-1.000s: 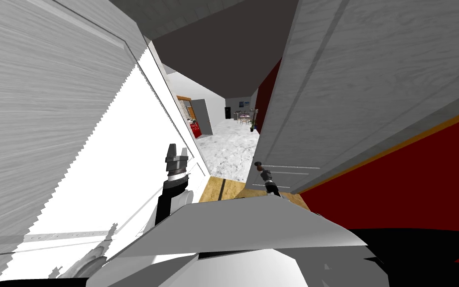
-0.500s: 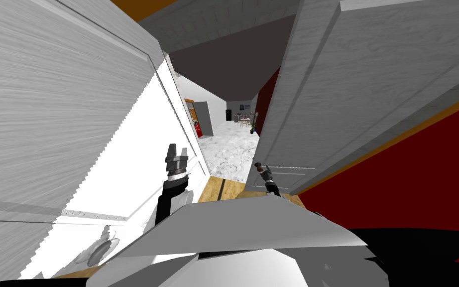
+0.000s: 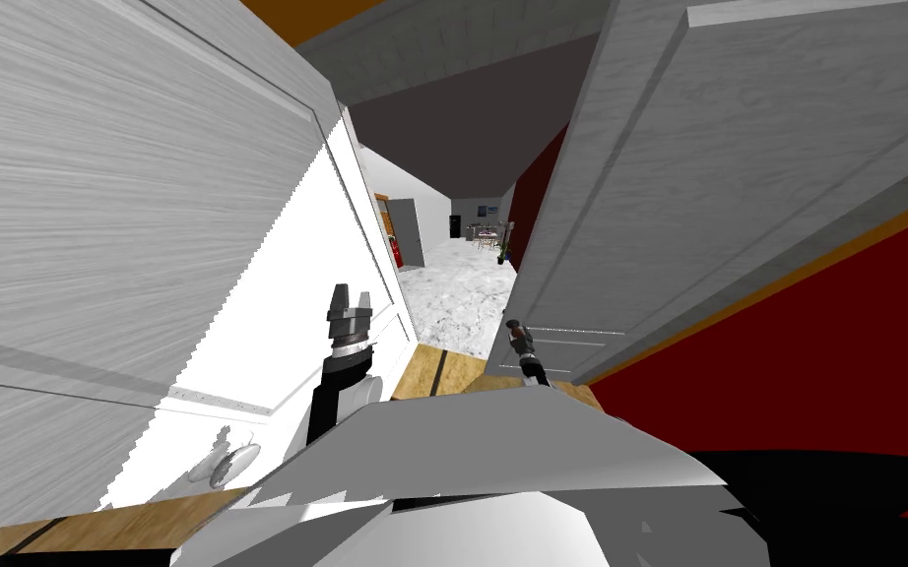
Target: Pull the door open
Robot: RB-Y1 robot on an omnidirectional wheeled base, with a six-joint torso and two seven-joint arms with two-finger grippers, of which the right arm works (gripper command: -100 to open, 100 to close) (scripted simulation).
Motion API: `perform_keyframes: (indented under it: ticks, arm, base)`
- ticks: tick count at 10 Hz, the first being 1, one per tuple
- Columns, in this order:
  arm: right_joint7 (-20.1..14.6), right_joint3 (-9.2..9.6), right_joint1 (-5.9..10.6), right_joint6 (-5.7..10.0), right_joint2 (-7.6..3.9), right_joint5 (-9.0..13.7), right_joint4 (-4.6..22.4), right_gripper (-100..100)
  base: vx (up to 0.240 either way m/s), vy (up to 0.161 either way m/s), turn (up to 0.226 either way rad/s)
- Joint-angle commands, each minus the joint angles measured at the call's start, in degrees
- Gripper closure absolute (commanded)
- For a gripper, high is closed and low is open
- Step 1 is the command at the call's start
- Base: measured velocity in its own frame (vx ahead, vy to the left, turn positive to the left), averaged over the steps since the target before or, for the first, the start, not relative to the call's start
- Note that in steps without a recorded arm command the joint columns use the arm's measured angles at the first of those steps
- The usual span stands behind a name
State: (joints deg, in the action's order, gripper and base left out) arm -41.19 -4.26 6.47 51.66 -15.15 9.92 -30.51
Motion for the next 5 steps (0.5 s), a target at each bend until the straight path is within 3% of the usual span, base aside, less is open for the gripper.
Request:
perform_keyframes:
  ticks: [1,5]
  arm:
    - [-2.86,0.52,0.34,-0.16,0.35,1.09,0.06,-100]
    - [-8.44,1.25,0.69,-0.61,0.89,2.64,-0.21,-100]
  base:
    - [-0.078,0.0,0.032]
    - [-0.044,-0.017,0.013]
